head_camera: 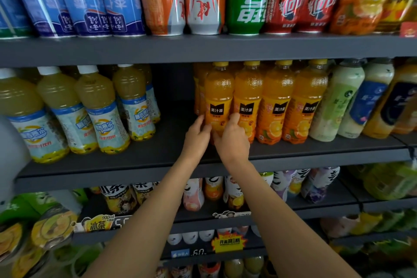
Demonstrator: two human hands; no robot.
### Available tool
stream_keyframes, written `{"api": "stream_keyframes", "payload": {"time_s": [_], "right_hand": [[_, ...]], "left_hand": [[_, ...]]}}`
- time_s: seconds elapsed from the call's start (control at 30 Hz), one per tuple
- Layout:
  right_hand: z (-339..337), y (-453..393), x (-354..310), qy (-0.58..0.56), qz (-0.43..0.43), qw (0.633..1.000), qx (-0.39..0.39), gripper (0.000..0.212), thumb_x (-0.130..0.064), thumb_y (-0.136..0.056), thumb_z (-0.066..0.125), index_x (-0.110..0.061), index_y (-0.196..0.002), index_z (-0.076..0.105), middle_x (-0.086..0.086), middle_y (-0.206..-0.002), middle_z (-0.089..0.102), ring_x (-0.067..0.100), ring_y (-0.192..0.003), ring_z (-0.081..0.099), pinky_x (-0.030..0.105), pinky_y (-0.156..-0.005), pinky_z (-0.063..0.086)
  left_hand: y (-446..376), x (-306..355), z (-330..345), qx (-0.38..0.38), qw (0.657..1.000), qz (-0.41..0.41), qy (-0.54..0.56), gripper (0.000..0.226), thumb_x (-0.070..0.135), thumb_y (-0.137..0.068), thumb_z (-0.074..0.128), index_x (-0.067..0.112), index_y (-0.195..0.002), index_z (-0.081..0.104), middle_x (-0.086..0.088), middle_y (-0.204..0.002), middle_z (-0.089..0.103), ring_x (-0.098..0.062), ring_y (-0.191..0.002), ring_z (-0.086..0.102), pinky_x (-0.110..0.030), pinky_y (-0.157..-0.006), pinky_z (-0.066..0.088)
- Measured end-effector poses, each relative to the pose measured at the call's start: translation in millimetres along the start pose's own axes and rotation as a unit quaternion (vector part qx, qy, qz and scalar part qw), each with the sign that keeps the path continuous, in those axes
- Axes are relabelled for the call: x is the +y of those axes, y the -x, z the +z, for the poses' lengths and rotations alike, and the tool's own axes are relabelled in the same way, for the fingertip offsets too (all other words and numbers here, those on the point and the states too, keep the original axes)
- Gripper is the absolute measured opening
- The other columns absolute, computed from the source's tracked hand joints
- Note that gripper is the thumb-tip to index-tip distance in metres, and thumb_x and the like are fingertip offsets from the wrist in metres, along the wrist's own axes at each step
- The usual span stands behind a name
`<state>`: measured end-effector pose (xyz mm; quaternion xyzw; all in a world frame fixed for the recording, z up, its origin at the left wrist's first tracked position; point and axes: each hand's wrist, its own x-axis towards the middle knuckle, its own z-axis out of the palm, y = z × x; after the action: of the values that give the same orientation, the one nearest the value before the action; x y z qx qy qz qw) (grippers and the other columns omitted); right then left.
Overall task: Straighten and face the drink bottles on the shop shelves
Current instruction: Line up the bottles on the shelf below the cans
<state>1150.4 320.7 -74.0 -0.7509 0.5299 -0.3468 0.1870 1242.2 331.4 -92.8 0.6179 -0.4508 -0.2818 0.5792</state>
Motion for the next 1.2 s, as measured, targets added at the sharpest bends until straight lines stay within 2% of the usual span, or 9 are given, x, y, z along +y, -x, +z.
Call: {"api": "stream_keyframes", "payload": {"time_s": [0.1, 0.2, 0.33, 0.53, 0.63, 0.73, 0.9, 1.07, 1.2], "right_hand": [[-9.7, -4.5, 5.4, 0.008, -0.03, 0.999, -0.027, 0.039, -0.025, -0.091, 0.057, -0.007, -0.121, 0.04, 0.016, -0.108, 0.063, 0.035, -0.099, 0.061, 0.039, -0.073, 0.046], [-24.5, -2.6, 22.2, -0.003, -0.045, 0.999, 0.027, 0.031, -0.03, -0.089, 0.059, -0.01, -0.111, 0.05, 0.011, -0.098, 0.067, 0.031, -0.089, 0.064, 0.037, -0.07, 0.051], [-44.1, -0.9, 42.5, 0.01, 0.059, 0.994, 0.087, 0.045, -0.036, -0.087, 0.062, -0.008, -0.115, 0.042, 0.01, -0.116, 0.058, 0.032, -0.104, 0.058, 0.037, -0.074, 0.043], [-35.0, -7.2, 40.0, 0.048, 0.038, 0.996, 0.07, 0.045, -0.035, -0.09, 0.059, -0.006, -0.117, 0.039, 0.011, -0.117, 0.055, 0.032, -0.105, 0.057, 0.037, -0.071, 0.043], [-28.3, 0.4, 37.9, -0.006, -0.038, 0.99, 0.137, 0.034, -0.027, -0.089, 0.06, -0.005, -0.108, 0.043, 0.008, -0.108, 0.054, 0.027, -0.09, 0.06, 0.029, -0.06, 0.037], [-21.2, 3.8, 19.8, -0.058, -0.169, 0.972, 0.15, 0.02, -0.016, -0.086, 0.063, -0.003, -0.095, 0.05, 0.007, -0.09, 0.058, 0.02, -0.073, 0.059, 0.022, -0.053, 0.035], [15.5, 9.5, -30.1, -0.099, -0.27, 0.954, 0.081, 0.013, -0.014, -0.084, 0.065, -0.005, -0.089, 0.058, 0.007, -0.082, 0.062, 0.018, -0.067, 0.06, 0.028, -0.052, 0.046], [71.6, 8.3, -76.6, -0.118, -0.161, 0.975, -0.1, 0.045, -0.026, -0.083, 0.068, -0.006, -0.121, 0.052, 0.011, -0.119, 0.056, 0.025, -0.105, 0.057, 0.038, -0.084, 0.049], [106.9, -5.3, -108.2, -0.16, -0.096, 0.97, -0.156, 0.065, -0.026, -0.078, 0.074, -0.008, -0.132, 0.043, 0.012, -0.126, 0.055, 0.027, -0.115, 0.055, 0.039, -0.093, 0.047]], "left_hand": [[6.4, 7.2, 2.9, 0.004, 0.999, 0.01, -0.046, 0.048, 0.023, -0.094, 0.052, 0.019, -0.14, 0.037, -0.002, -0.134, 0.05, -0.017, -0.123, 0.047, -0.024, -0.094, 0.037], [6.0, 8.7, 4.7, 0.025, 0.997, 0.009, -0.079, 0.055, 0.028, -0.09, 0.06, 0.016, -0.138, 0.037, -0.005, -0.134, 0.049, -0.02, -0.122, 0.048, -0.024, -0.092, 0.038], [6.2, -0.3, 7.8, 0.045, 0.992, 0.021, -0.116, 0.063, 0.034, -0.086, 0.063, 0.014, -0.138, 0.034, -0.01, -0.136, 0.046, -0.024, -0.124, 0.046, -0.037, -0.101, 0.04], [4.4, -2.6, 16.3, 0.091, 0.988, 0.028, -0.125, 0.064, 0.038, -0.082, 0.067, 0.014, -0.133, 0.037, -0.011, -0.13, 0.05, -0.026, -0.118, 0.051, -0.045, -0.098, 0.044], [5.4, -2.7, 14.6, 0.095, 0.984, 0.038, -0.147, 0.068, 0.04, -0.08, 0.069, 0.013, -0.133, 0.038, -0.009, -0.131, 0.048, -0.024, -0.12, 0.049, -0.046, -0.099, 0.043], [15.1, -3.1, 3.0, 0.131, 0.978, 0.069, -0.149, 0.064, 0.033, -0.082, 0.069, 0.01, -0.133, 0.039, -0.007, -0.132, 0.045, -0.018, -0.119, 0.047, -0.035, -0.099, 0.042], [38.1, -8.1, -61.9, 0.314, 0.923, 0.119, -0.187, 0.035, 0.012, -0.089, 0.058, 0.0, -0.119, 0.046, -0.014, -0.118, 0.048, -0.021, -0.109, 0.049, -0.029, -0.093, 0.042], [49.4, -10.0, -130.7, 0.347, 0.902, 0.12, -0.225, 0.035, 0.005, -0.088, 0.057, -0.001, -0.12, 0.044, -0.018, -0.119, 0.047, -0.023, -0.112, 0.049, -0.017, -0.09, 0.034], [49.5, -11.3, -165.9, 0.362, 0.894, 0.131, -0.231, 0.042, 0.008, -0.087, 0.062, -0.004, -0.122, 0.043, -0.018, -0.12, 0.045, -0.019, -0.11, 0.046, -0.003, -0.087, 0.03]]}}
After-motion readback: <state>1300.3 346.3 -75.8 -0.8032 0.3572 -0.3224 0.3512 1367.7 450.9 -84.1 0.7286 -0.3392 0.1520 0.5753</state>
